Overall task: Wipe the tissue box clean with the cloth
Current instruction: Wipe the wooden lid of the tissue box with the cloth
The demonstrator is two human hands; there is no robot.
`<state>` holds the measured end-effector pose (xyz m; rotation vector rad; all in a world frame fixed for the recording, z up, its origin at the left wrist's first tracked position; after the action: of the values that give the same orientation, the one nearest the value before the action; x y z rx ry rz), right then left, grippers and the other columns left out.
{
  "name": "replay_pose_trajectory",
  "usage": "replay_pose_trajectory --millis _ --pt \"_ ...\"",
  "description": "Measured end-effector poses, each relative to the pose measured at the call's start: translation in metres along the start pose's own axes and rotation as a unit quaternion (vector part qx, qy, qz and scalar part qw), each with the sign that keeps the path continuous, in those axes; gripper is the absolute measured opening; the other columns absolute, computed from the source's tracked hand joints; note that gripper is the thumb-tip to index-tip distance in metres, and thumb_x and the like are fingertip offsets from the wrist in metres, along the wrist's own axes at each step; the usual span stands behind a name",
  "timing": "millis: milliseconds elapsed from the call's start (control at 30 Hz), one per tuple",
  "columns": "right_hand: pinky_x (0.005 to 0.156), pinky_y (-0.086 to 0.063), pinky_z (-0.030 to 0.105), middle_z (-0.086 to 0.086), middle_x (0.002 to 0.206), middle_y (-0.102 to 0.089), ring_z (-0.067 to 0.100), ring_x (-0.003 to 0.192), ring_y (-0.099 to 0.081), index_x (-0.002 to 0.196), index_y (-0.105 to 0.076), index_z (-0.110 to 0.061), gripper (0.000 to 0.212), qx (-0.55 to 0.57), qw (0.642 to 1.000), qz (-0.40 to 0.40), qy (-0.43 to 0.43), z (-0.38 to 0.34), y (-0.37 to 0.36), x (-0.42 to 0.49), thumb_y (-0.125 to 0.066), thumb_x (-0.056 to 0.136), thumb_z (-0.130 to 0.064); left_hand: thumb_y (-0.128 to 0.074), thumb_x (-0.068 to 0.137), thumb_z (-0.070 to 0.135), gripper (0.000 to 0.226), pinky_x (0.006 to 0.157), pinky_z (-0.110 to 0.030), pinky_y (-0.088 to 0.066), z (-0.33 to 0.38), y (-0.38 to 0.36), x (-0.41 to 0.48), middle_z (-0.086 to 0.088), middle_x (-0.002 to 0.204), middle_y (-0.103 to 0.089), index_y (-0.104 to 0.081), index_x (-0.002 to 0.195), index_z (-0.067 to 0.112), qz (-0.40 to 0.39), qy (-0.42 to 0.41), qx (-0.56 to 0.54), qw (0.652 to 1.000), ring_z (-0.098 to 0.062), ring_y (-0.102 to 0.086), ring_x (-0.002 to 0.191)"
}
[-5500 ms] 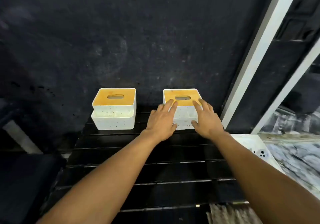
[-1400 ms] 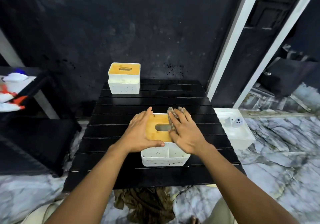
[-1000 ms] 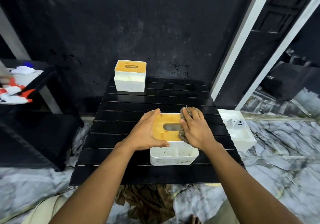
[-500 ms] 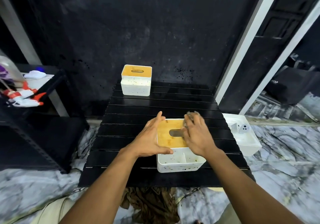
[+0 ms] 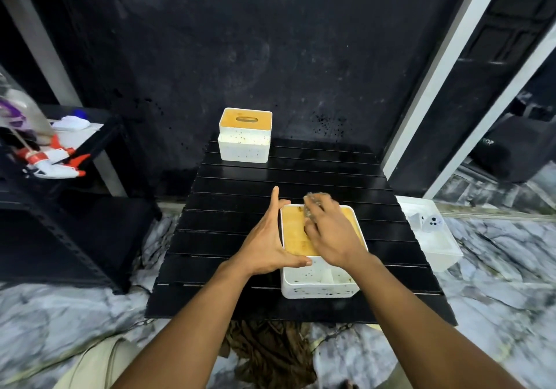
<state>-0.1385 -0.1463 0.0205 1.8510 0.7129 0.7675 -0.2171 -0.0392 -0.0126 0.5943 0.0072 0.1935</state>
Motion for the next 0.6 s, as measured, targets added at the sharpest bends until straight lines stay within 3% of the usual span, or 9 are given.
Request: replay_pose_trajectory --millis 100,167,233,333,367,433,500,600 --pt "0.112 -0.034 0.031 -0.005 0.148 -0.036 0.012 0.137 -0.034 0.146 -0.04 -0.017 0.05 0.07 0.989 -0.081 0.097 -0.029 -0.011 -0.004 -0.043 0.098 -0.027 -0.093 0.055 0.043 0.155 0.1 -0.004 -0.027 -0.002 -0.001 0.001 0.023 0.148 -0.028 0.032 0.147 0.033 -0.008 -0.004 -0.011 1.0 0.005 -0.032 0.133" --pt "0.111 -0.035 0.029 -0.011 0.144 -0.042 0.007 0.135 -0.039 0.141 -0.049 -0.021 0.045 0.109 0.981 -0.107 0.117 -0.032 -0.005 -0.011 -0.043 0.097 -0.03 -0.092 0.053 0.045 0.155 0.104 -0.009 -0.029 -0.002 0.0 0.0 0.022 0.148 -0.029 0.031 0.147 0.034 -0.009 -0.004 -0.011 1.0 0.003 -0.035 0.133" --pt "0.108 -0.037 0.023 -0.012 0.138 -0.049 0.002 0.13 -0.043 0.136 -0.056 -0.021 0.038 0.141 0.972 -0.129 0.134 -0.029 0.006 -0.027 -0.045 0.1 -0.029 -0.093 0.054 0.044 0.155 0.099 -0.005 -0.028 -0.001 0.001 -0.001 0.031 0.14 -0.03 0.028 0.149 0.031 -0.002 -0.004 -0.012 1.0 0.012 -0.037 0.124" --pt "0.104 -0.033 0.012 -0.014 0.139 -0.046 -0.003 0.129 -0.038 0.136 -0.055 -0.021 0.037 0.092 0.975 -0.131 0.153 -0.013 0.02 -0.052 -0.042 0.103 -0.032 -0.093 0.056 0.041 0.152 0.094 0.0 -0.026 -0.004 0.001 0.001 0.037 0.133 -0.03 0.024 0.151 0.027 0.004 -0.008 -0.01 1.0 0.015 -0.037 0.118" --pt "0.102 -0.035 0.013 -0.012 0.136 -0.045 -0.001 0.125 -0.039 0.137 -0.054 -0.019 0.039 0.07 0.981 -0.107 0.144 -0.001 0.024 -0.054 -0.04 0.103 -0.033 -0.093 0.056 0.041 0.152 0.093 0.001 -0.025 -0.004 0.001 0.001 0.035 0.136 -0.028 0.025 0.151 0.028 0.005 -0.005 -0.008 1.0 0.013 -0.034 0.12" --pt "0.107 -0.039 0.027 -0.004 0.131 -0.044 0.01 0.125 -0.038 0.137 -0.052 -0.014 0.041 0.004 0.994 -0.024 0.104 0.023 0.026 -0.046 -0.037 0.103 -0.033 -0.093 0.057 0.041 0.152 0.094 0.001 -0.022 -0.005 0.002 -0.001 0.029 0.143 -0.024 0.026 0.15 0.028 0.004 -0.005 -0.006 1.0 0.011 -0.029 0.126" --pt "0.111 -0.035 0.041 0.005 0.131 -0.044 0.022 0.13 -0.032 0.133 -0.053 -0.009 0.042 -0.038 0.998 0.052 0.011 0.04 0.022 -0.031 -0.036 0.102 -0.031 -0.093 0.056 0.043 0.152 0.104 -0.009 -0.024 -0.004 -0.001 -0.002 0.024 0.151 -0.021 0.026 0.15 0.031 -0.001 -0.007 -0.001 1.0 0.007 -0.026 0.133" --pt "0.111 -0.033 0.037 0.01 0.131 -0.047 0.028 0.127 -0.037 0.135 -0.051 -0.005 0.041 -0.014 0.992 0.073 -0.099 0.032 0.011 -0.008 -0.038 0.103 -0.026 -0.091 0.054 0.049 0.148 0.114 -0.027 -0.029 -0.005 -0.004 -0.001 0.021 0.154 -0.022 0.019 0.153 0.031 0.014 -0.005 0.001 1.0 0.001 -0.028 0.139"
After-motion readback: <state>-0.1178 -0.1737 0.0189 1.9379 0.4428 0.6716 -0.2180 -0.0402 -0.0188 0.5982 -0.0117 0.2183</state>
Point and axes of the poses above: each hand's wrist, its own x-axis towards the middle knuckle, its own y-axis out of the back of the hand, z = x × y, the point moved 7 cm from there along x, towards the middle knuckle
